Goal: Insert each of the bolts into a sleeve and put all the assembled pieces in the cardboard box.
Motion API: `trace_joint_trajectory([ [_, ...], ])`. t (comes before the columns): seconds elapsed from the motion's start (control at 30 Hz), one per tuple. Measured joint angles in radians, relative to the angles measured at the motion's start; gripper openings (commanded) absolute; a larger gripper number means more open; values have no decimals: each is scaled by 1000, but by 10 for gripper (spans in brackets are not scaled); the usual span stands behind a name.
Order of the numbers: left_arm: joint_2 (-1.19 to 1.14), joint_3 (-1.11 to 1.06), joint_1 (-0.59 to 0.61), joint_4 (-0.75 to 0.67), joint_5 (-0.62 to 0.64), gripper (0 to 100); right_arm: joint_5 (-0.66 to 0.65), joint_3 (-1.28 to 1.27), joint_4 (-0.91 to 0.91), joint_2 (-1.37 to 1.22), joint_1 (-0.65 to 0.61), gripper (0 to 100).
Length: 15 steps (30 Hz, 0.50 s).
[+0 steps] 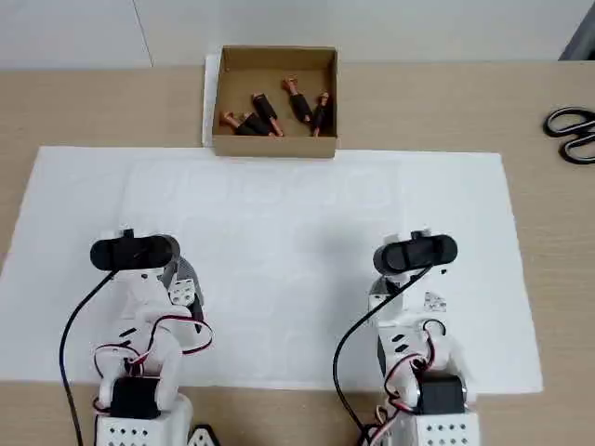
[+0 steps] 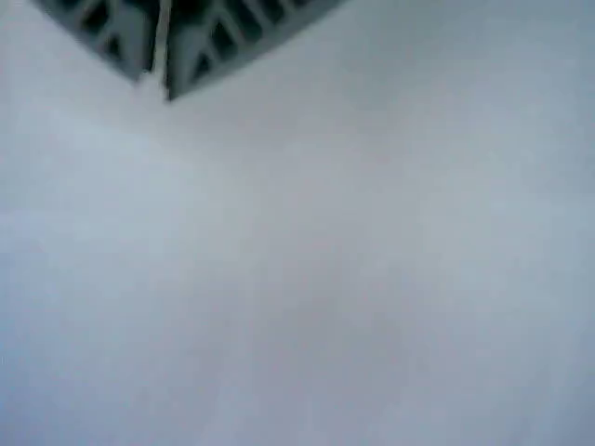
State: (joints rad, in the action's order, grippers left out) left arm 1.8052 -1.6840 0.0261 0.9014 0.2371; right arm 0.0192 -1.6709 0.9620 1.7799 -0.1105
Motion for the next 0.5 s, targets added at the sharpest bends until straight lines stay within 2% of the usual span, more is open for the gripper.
trace_joint_trajectory([
  [0.5, 0, 0, 0, 0, 3, 6, -6, -5, 9, 14, 12, 4],
])
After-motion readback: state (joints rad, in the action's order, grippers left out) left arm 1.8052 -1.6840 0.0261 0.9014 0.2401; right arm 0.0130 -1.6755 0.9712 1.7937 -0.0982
